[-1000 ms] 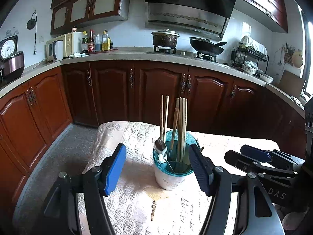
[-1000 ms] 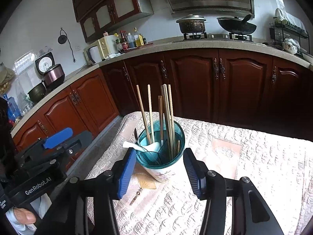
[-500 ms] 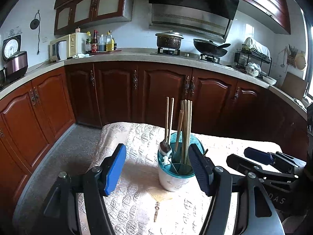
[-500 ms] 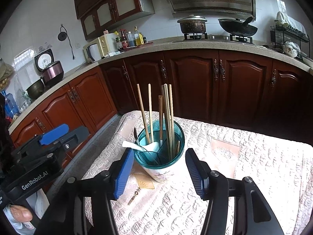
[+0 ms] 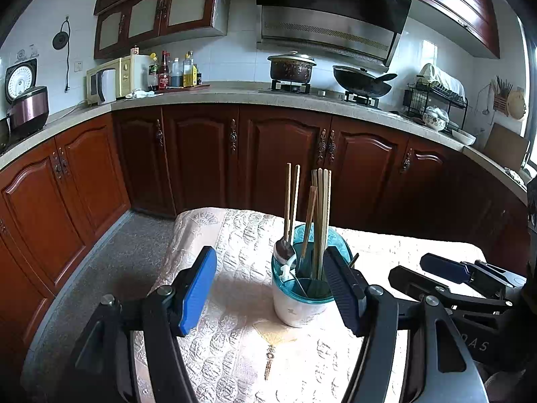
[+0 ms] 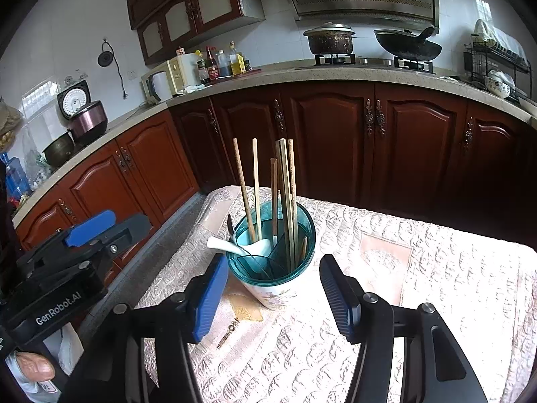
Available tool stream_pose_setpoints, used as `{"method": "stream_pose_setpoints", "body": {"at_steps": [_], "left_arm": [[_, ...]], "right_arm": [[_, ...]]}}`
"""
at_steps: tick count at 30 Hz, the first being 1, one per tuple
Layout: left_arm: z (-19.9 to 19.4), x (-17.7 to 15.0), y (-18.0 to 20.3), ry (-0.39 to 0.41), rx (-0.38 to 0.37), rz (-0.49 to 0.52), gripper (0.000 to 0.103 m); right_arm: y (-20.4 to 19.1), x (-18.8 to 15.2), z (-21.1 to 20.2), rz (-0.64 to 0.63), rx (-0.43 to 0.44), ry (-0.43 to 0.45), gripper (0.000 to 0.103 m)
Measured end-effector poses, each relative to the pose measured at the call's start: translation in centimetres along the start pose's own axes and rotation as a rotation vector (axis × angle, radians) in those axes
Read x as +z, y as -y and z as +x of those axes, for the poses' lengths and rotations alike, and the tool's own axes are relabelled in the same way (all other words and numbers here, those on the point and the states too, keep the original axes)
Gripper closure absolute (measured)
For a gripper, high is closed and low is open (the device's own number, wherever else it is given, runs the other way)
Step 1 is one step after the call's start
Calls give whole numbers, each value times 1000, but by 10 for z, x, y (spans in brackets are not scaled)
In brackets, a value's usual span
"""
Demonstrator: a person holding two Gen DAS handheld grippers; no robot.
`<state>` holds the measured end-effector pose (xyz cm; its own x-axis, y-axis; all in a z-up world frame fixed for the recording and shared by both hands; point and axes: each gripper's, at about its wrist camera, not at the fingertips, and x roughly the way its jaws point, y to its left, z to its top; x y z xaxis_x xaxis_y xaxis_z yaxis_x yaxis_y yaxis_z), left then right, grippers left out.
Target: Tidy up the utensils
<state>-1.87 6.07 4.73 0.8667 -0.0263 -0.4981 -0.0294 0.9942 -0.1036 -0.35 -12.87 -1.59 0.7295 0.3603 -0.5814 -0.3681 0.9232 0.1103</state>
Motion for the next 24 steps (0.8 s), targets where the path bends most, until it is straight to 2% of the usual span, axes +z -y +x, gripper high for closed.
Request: {"method": "stream_pose_setpoints", "body": {"at_steps": [24], "left_arm": [[4,-7,4,-20,3,4,36]], "right_arm": [[-2,-3,0,-3,-9,-11,41]]}}
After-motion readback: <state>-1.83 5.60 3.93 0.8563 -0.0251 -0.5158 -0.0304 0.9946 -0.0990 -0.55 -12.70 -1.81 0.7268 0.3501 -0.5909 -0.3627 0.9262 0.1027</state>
